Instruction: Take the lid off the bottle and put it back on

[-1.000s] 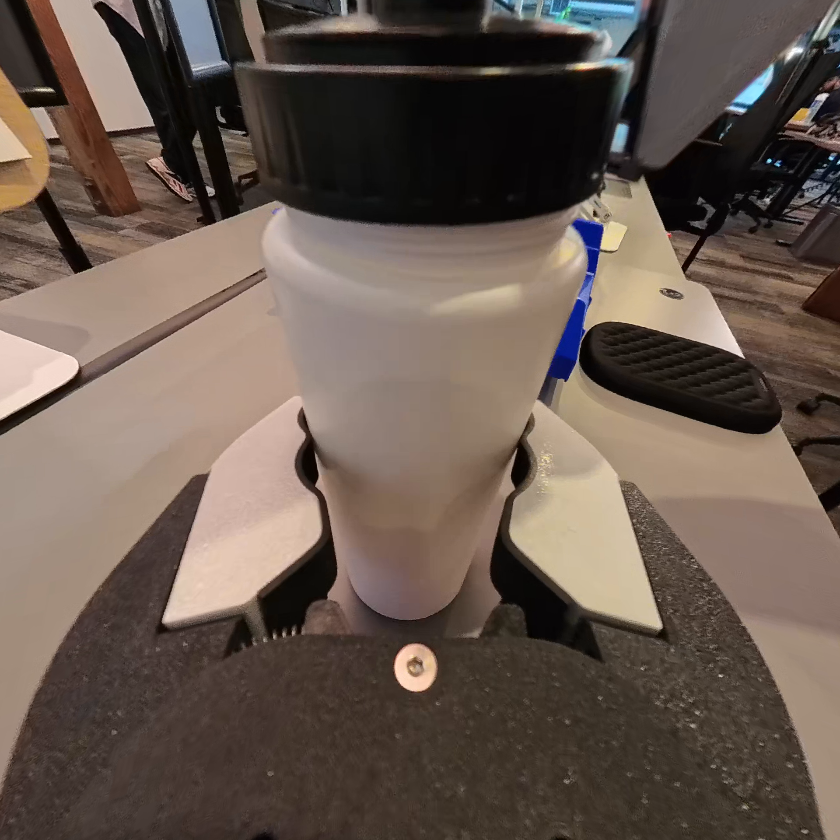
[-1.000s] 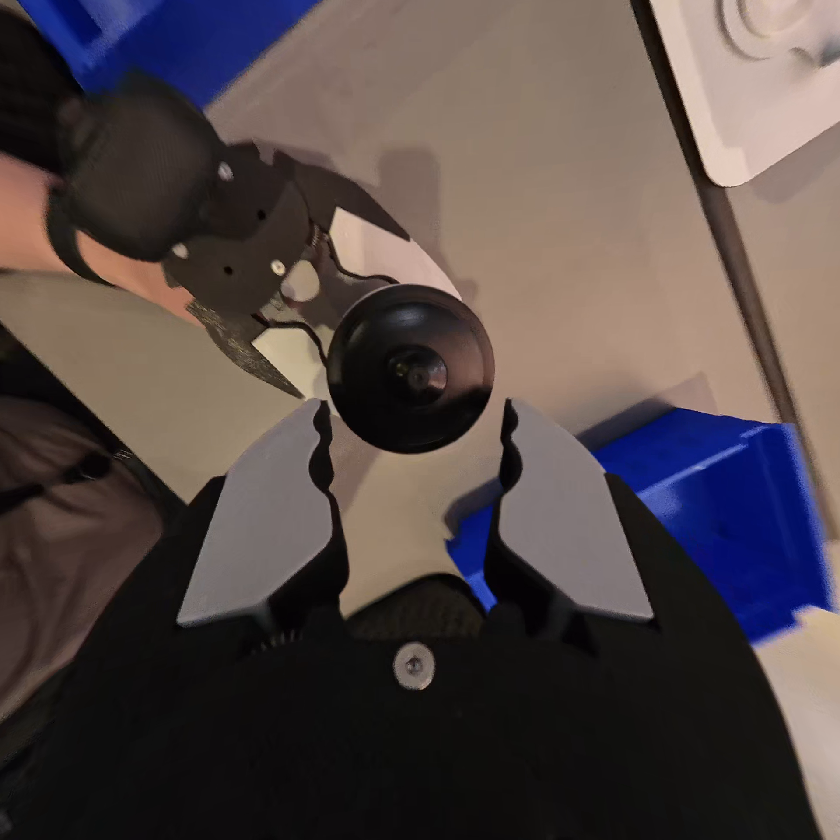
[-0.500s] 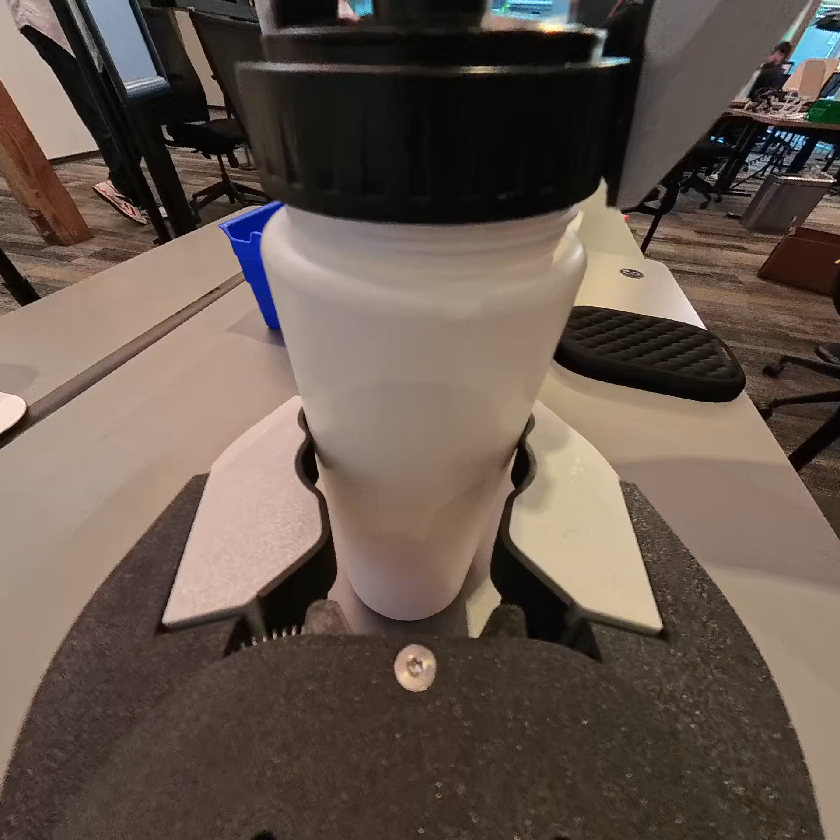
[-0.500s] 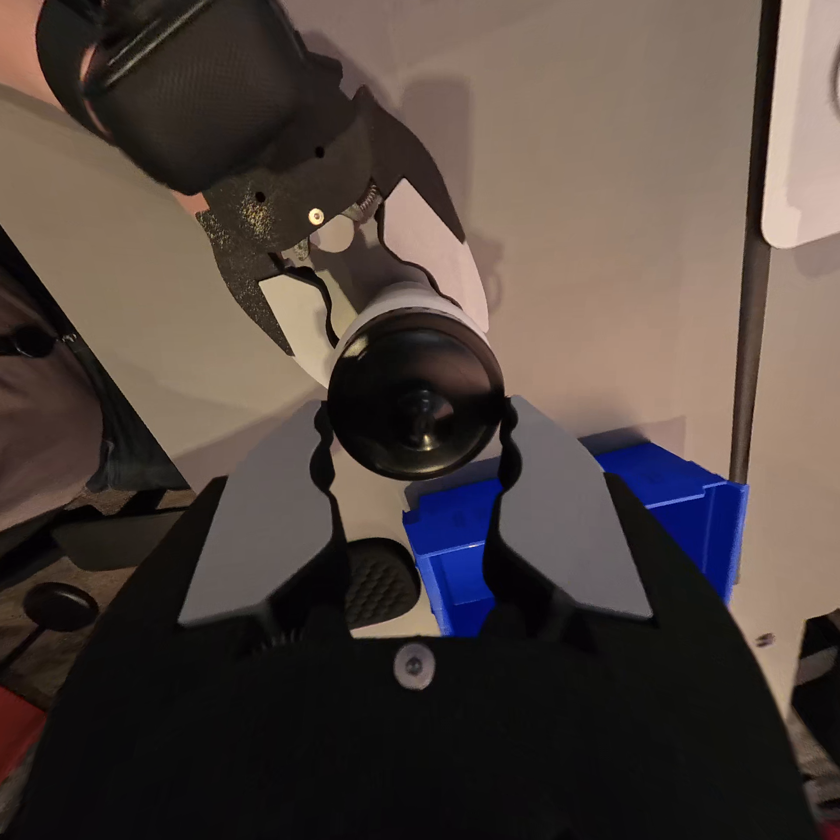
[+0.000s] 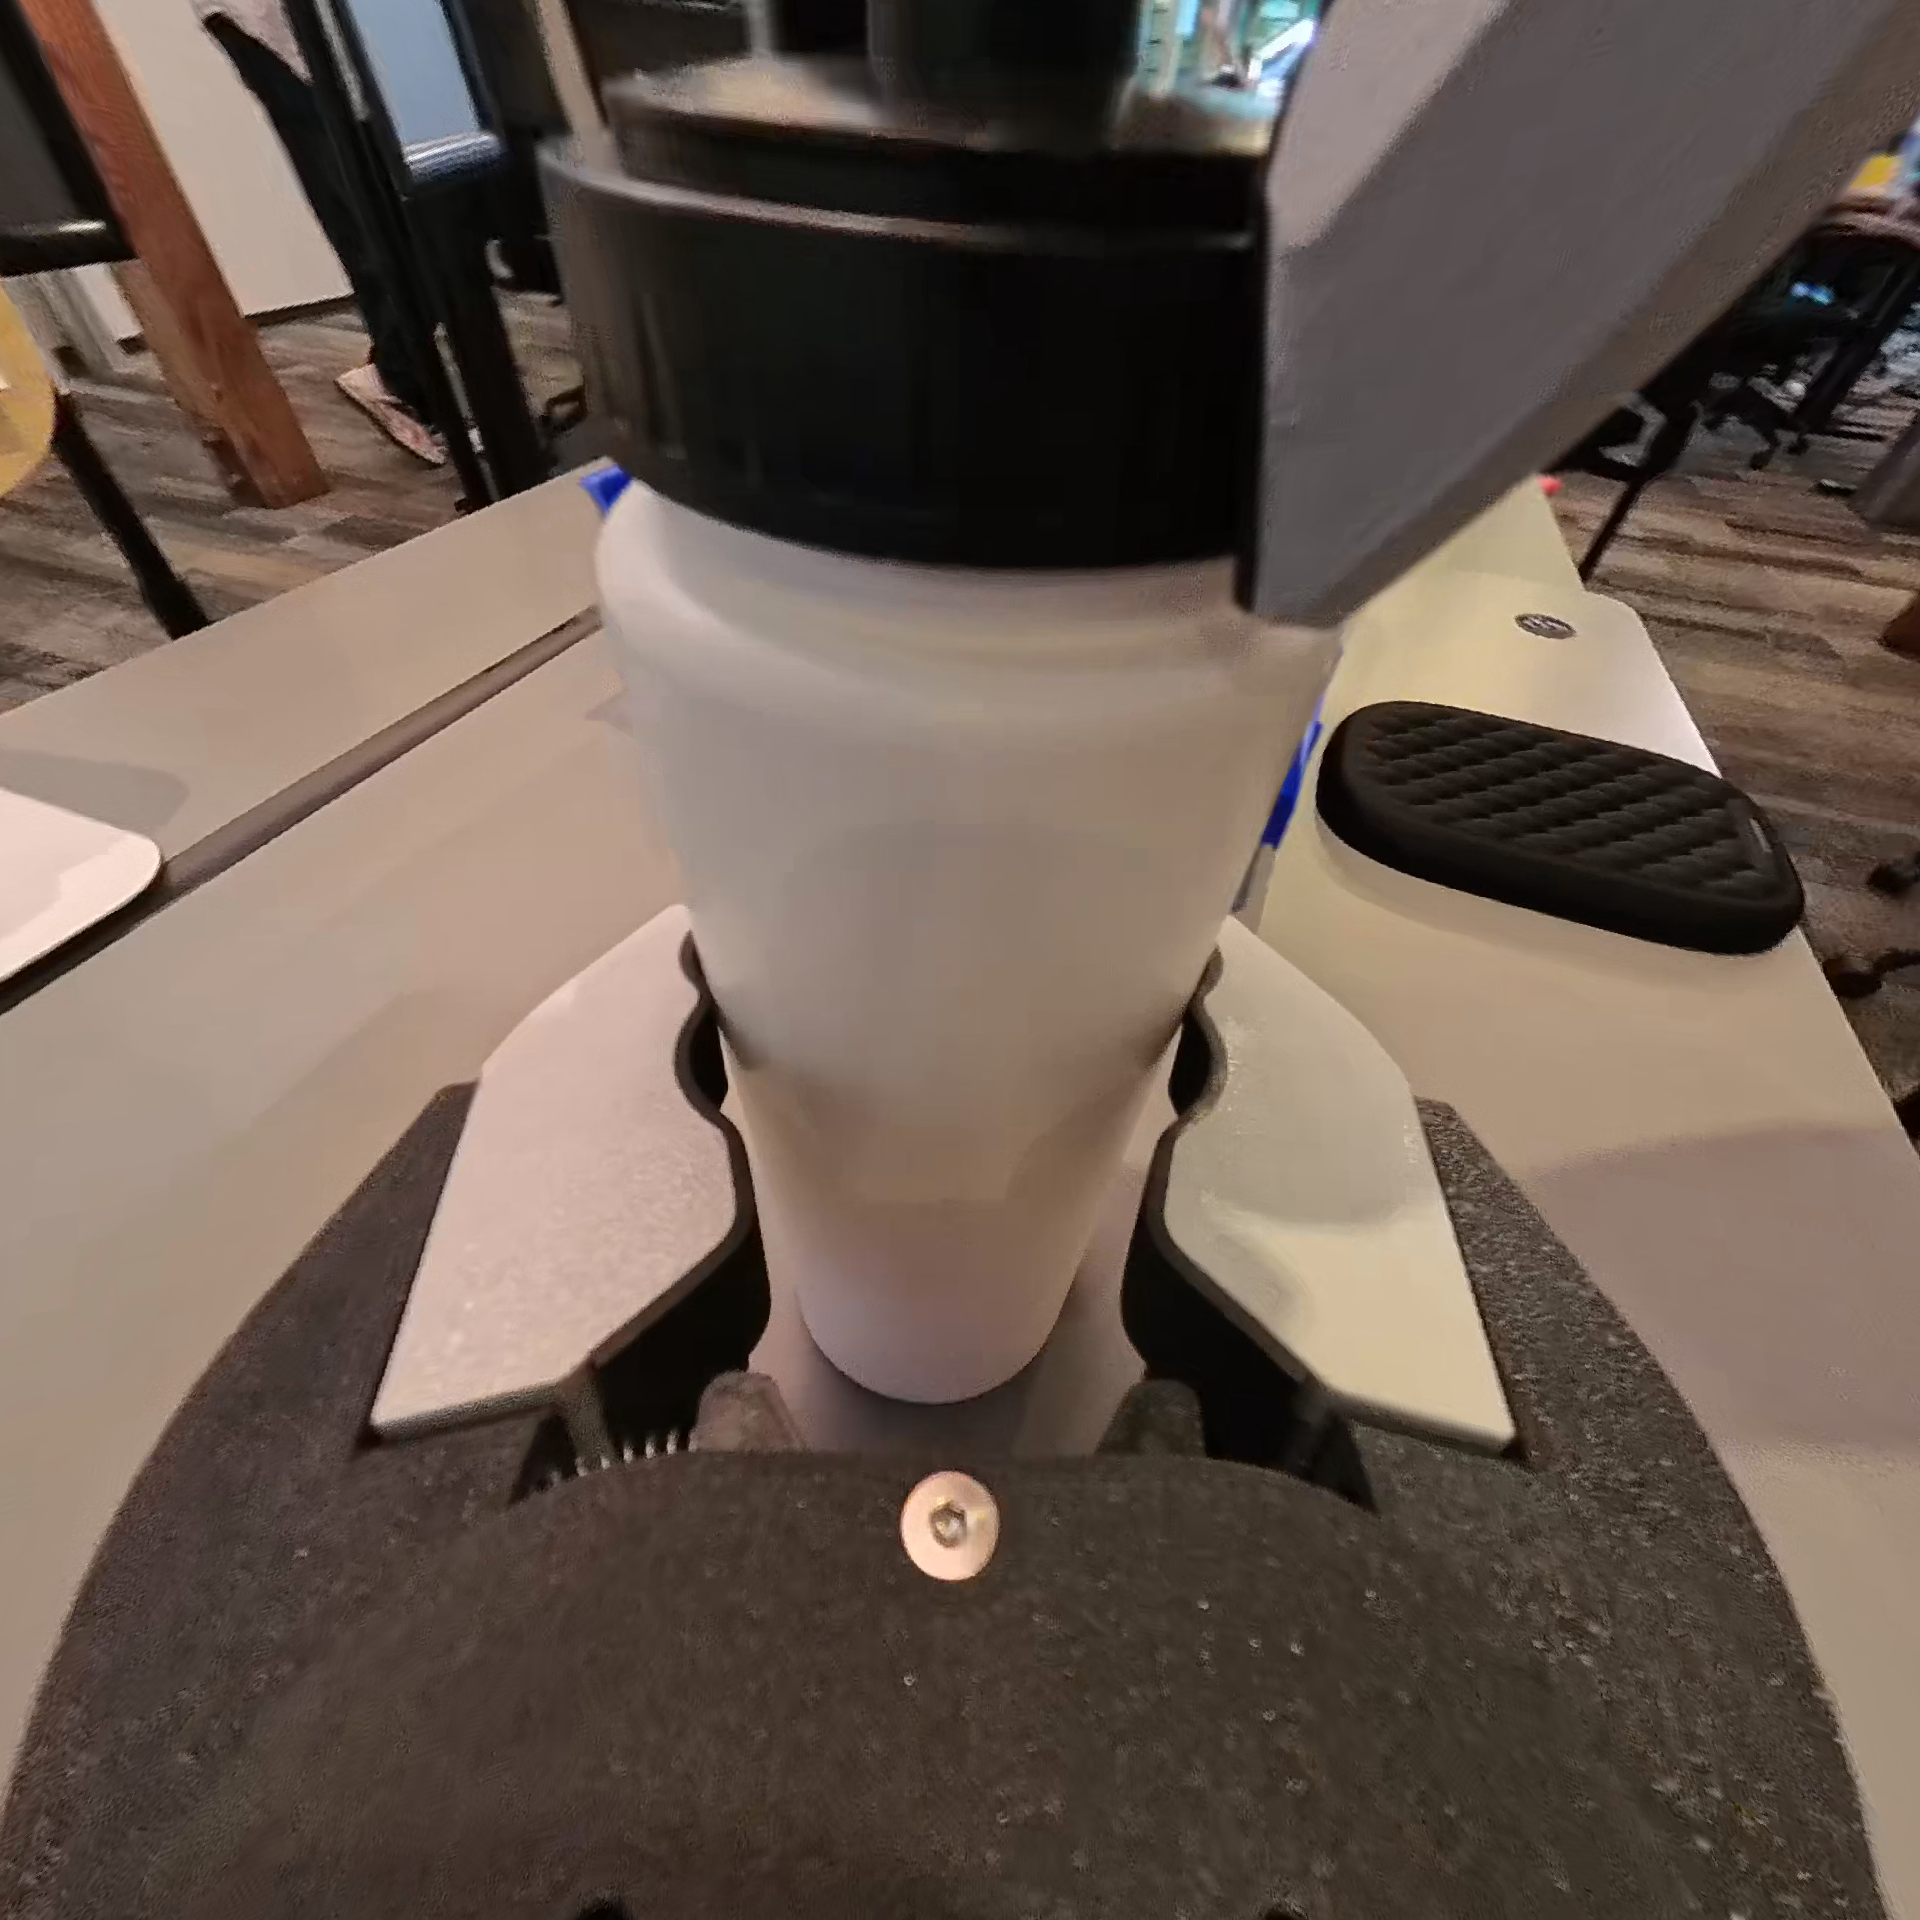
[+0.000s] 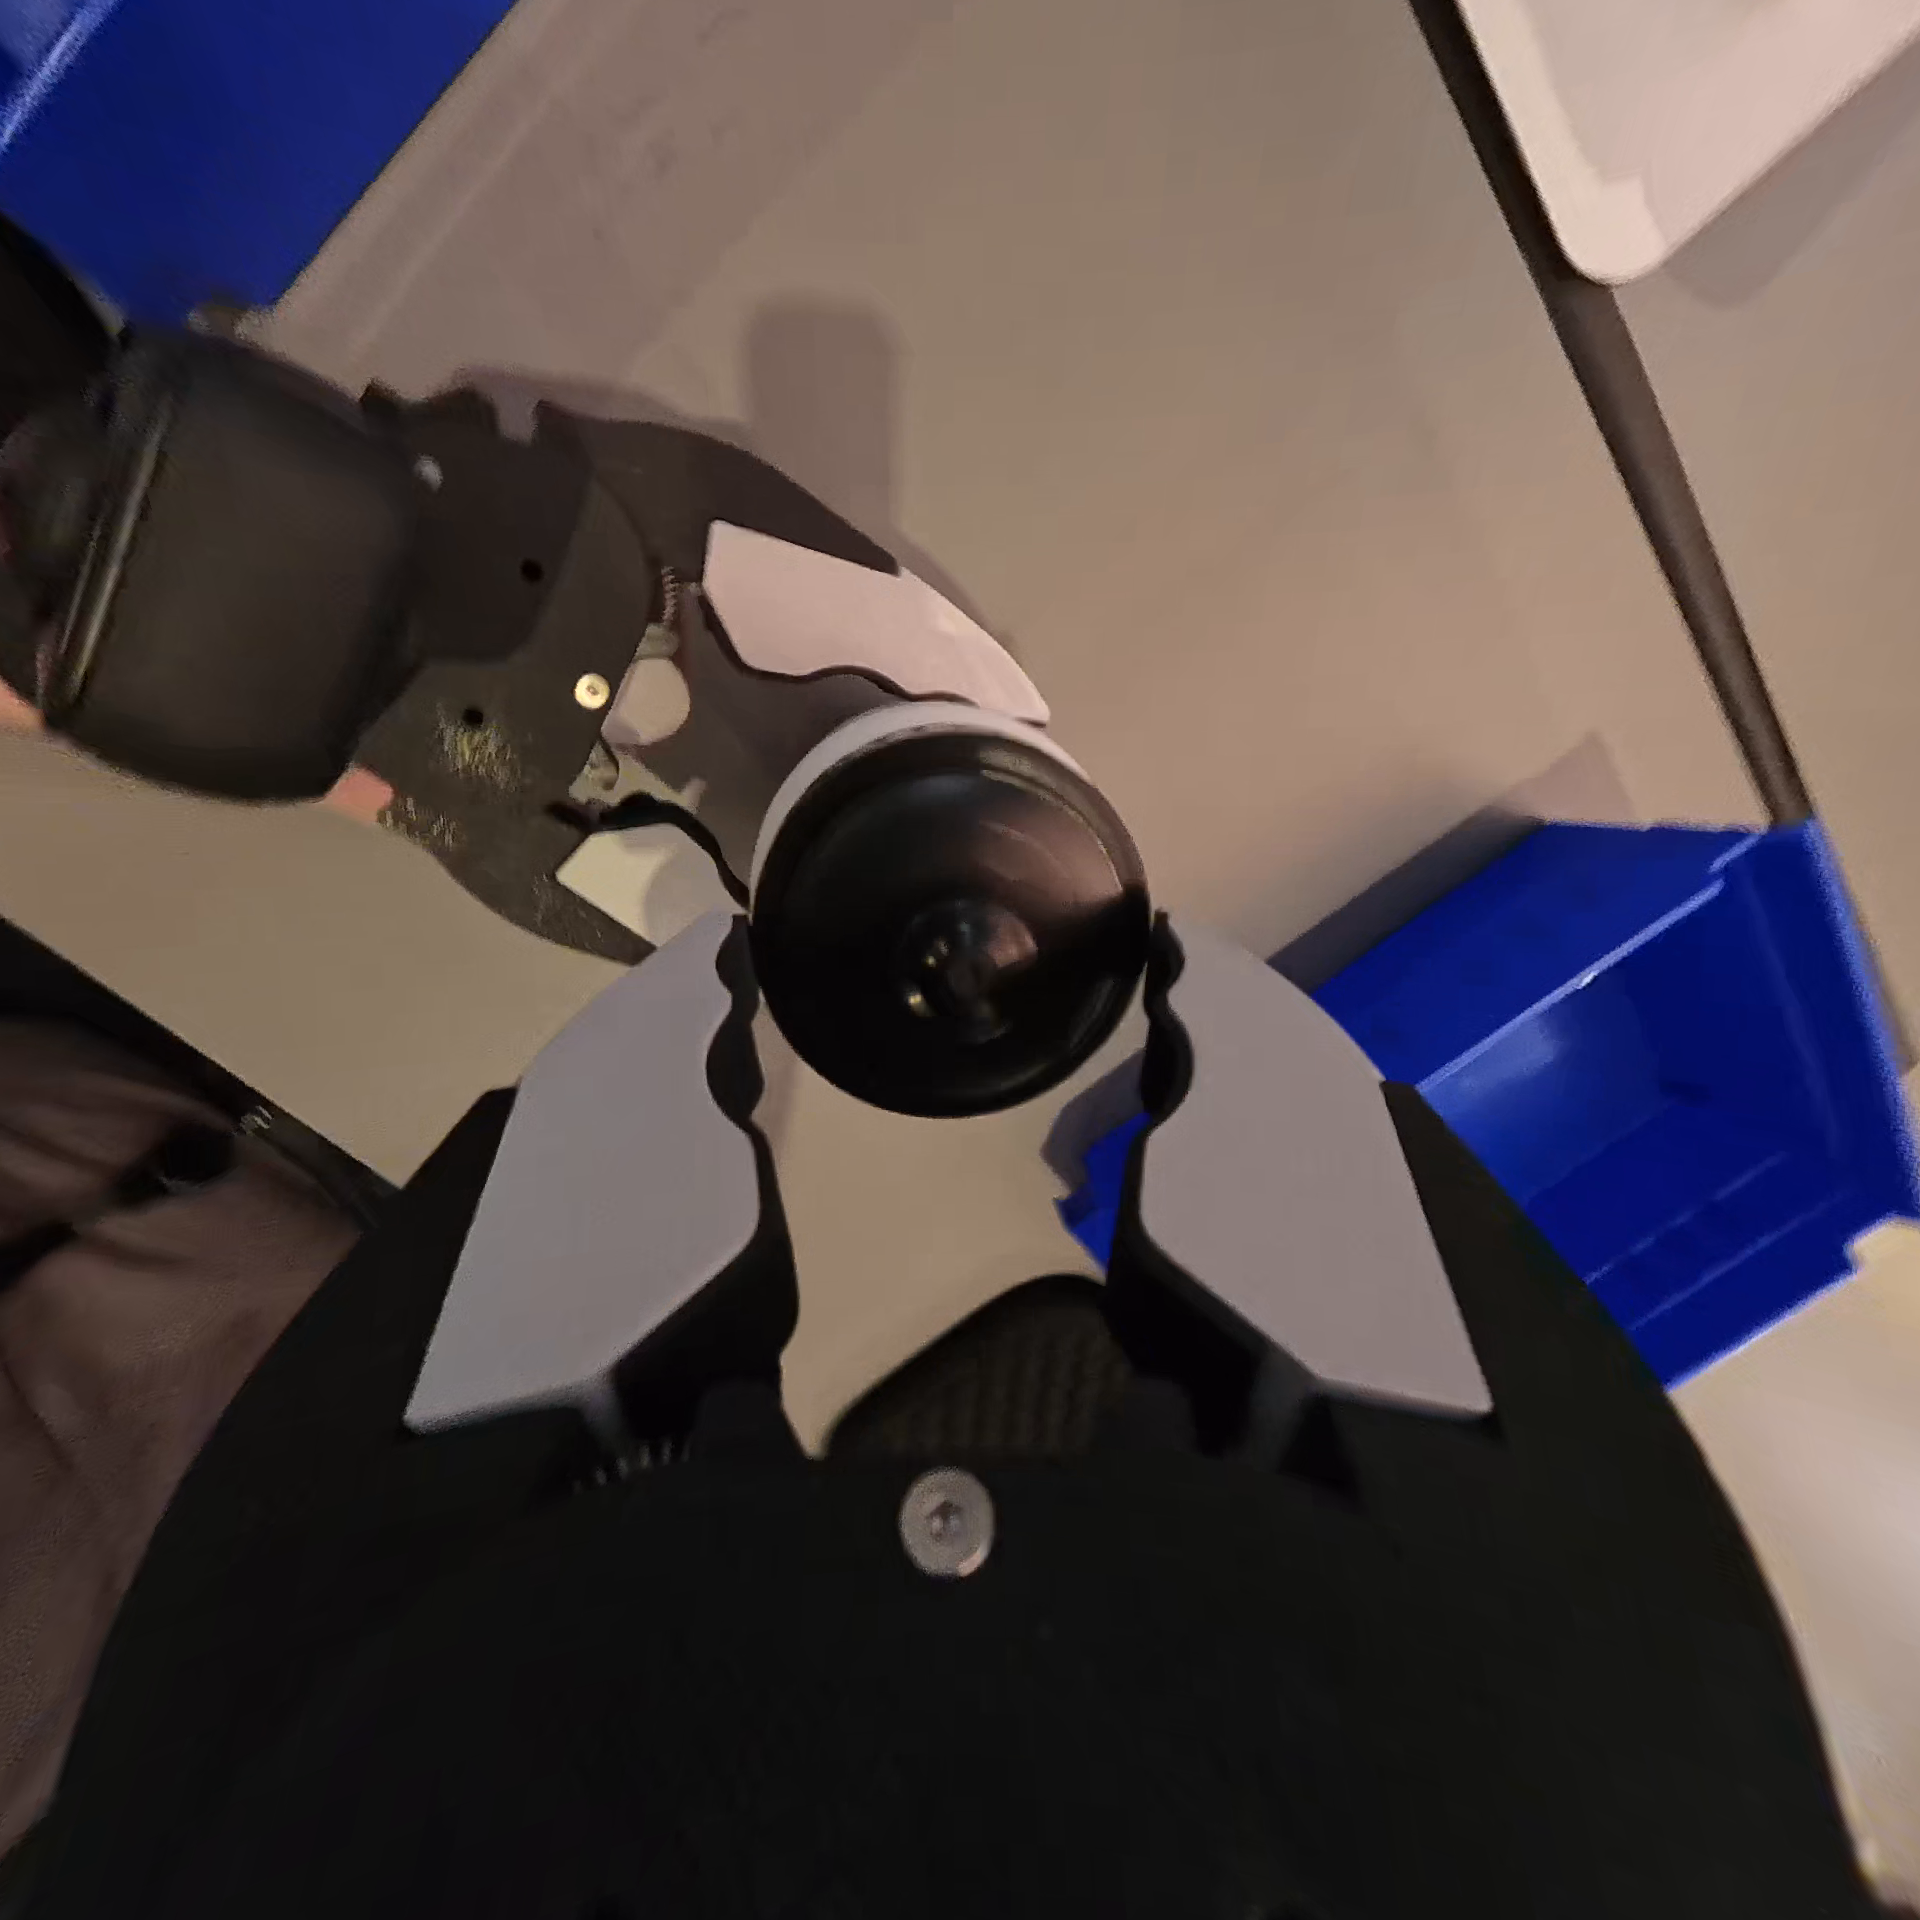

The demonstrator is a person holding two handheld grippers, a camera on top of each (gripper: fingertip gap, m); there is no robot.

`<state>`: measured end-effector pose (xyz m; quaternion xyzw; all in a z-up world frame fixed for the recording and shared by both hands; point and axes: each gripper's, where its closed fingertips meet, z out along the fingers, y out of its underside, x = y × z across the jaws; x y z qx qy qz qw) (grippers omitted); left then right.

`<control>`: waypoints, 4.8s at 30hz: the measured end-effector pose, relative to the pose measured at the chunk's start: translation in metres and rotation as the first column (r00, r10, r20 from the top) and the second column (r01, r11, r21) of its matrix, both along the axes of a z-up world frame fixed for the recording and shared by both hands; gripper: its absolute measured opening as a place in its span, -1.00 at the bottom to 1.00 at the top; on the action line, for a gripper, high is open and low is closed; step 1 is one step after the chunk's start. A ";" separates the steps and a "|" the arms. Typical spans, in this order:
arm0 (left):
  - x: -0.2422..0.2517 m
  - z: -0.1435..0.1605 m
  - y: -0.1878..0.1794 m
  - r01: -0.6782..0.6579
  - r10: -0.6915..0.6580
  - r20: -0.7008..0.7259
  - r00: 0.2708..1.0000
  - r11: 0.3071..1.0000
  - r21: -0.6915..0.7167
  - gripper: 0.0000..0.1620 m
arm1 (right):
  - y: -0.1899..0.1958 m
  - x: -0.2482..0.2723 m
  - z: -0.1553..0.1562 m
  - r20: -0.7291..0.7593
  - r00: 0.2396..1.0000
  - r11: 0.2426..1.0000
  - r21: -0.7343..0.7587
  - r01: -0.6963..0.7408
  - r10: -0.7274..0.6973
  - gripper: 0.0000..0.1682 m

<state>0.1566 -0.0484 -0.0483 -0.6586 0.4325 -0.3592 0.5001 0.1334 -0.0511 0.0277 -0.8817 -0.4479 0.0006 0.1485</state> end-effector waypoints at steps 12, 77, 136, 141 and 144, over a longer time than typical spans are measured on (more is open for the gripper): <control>0.008 0.000 -0.009 0.068 -0.068 0.010 0.998 0.998 -0.002 0.05 | -0.004 0.002 -0.005 -0.031 0.995 0.993 -0.073 -0.095 0.093 -0.09; 0.012 0.000 -0.021 0.167 -0.167 0.012 0.986 0.986 0.018 0.05 | -0.012 0.009 0.015 -0.076 0.858 0.858 -0.047 -0.512 0.508 -0.04; 0.009 0.000 -0.016 0.075 -0.076 -0.011 0.997 0.997 -0.006 0.05 | -0.003 -0.004 0.056 -0.287 0.930 0.897 0.432 -0.090 0.231 -0.11; 0.009 0.010 -0.025 0.174 -0.167 0.059 0.984 0.976 -0.129 0.05 | -0.018 0.015 0.077 -0.598 0.699 0.842 0.539 -0.009 0.391 -0.07; 0.005 0.022 -0.033 0.255 -0.240 0.095 0.966 0.942 -0.219 0.05 | -0.022 0.023 0.069 -0.769 0.543 0.915 0.403 0.003 0.337 0.00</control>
